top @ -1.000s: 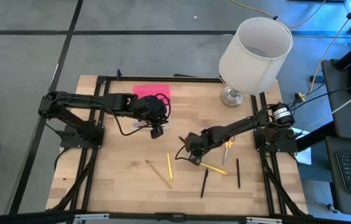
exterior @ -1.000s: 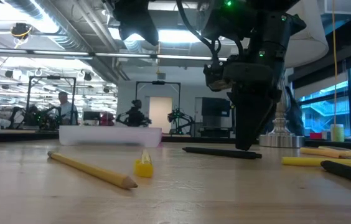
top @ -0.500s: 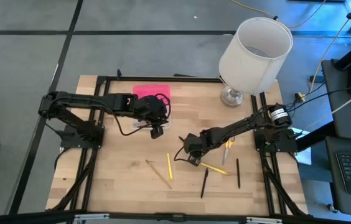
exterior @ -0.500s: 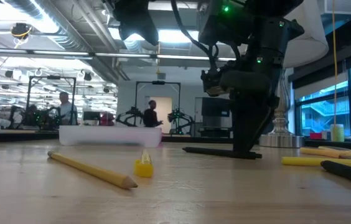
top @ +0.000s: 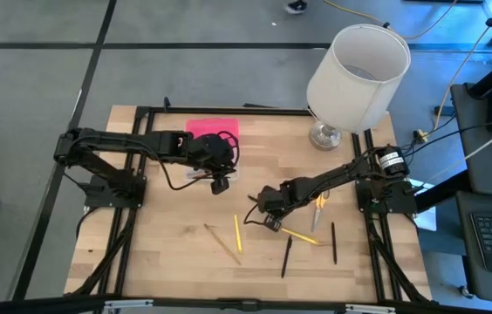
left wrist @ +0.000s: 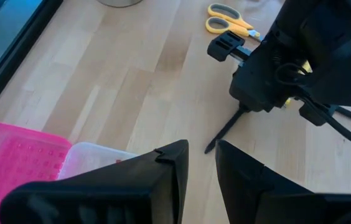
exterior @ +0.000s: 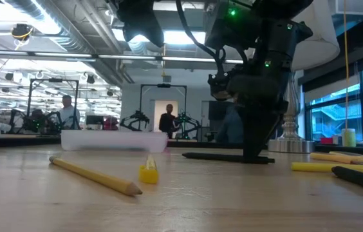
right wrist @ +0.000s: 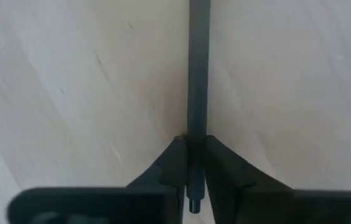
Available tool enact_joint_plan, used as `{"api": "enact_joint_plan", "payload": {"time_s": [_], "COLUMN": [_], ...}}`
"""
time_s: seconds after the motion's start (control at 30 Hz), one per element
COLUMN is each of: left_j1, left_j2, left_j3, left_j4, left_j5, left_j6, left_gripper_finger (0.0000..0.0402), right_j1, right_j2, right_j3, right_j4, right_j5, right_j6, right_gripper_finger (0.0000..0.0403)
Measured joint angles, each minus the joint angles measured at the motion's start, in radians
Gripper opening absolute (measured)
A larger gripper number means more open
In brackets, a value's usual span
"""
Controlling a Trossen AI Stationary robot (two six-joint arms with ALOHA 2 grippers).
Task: Pick & place school supplies into a supply box
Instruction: Put the black pen into the pink supply box
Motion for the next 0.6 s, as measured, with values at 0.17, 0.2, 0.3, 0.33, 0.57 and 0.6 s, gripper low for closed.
{"api": "enact_joint_plan", "payload": {"time_s": [0.17,0.2,0.3,0.33,0.57,0.6], "left_j1": [0.000,0.000,0.000,0.000,0.000,0.000], "left_j2": [0.000,0.000,0.000,0.000,0.000,0.000], "left_j3": [0.000,0.000,0.000,0.000,0.000,0.000], "left_j4": [0.000,0.000,0.000,0.000,0.000,0.000], "left_j5": [0.000,0.000,0.000,0.000,0.000,0.000], "left_j6": [0.000,0.000,0.000,0.000,0.000,0.000], "left_gripper_finger": [0.0075,0.0075,0.0075,0.0075,0.0075,0.0075], "right_j1": [0.002,0.002,0.002,0.002,0.002,0.002], "right_j2": [0.001,0.001,-0.003,-0.003,-0.002,-0.002], "right_j3": [0.001,0.001,0.001,0.001,0.000,0.000], "right_j4": [0.007,0.006,0.002,0.002,0.000,0.000], "right_j5": [-0.024,-0.023,-0.021,-0.020,-0.016,-0.016], "right_j6": [-0.038,-0.038,-0.038,-0.039,-0.053,-0.053], "right_gripper_finger": [0.0035,0.0037,0.0040,0.0039,0.0032,0.0034]}}
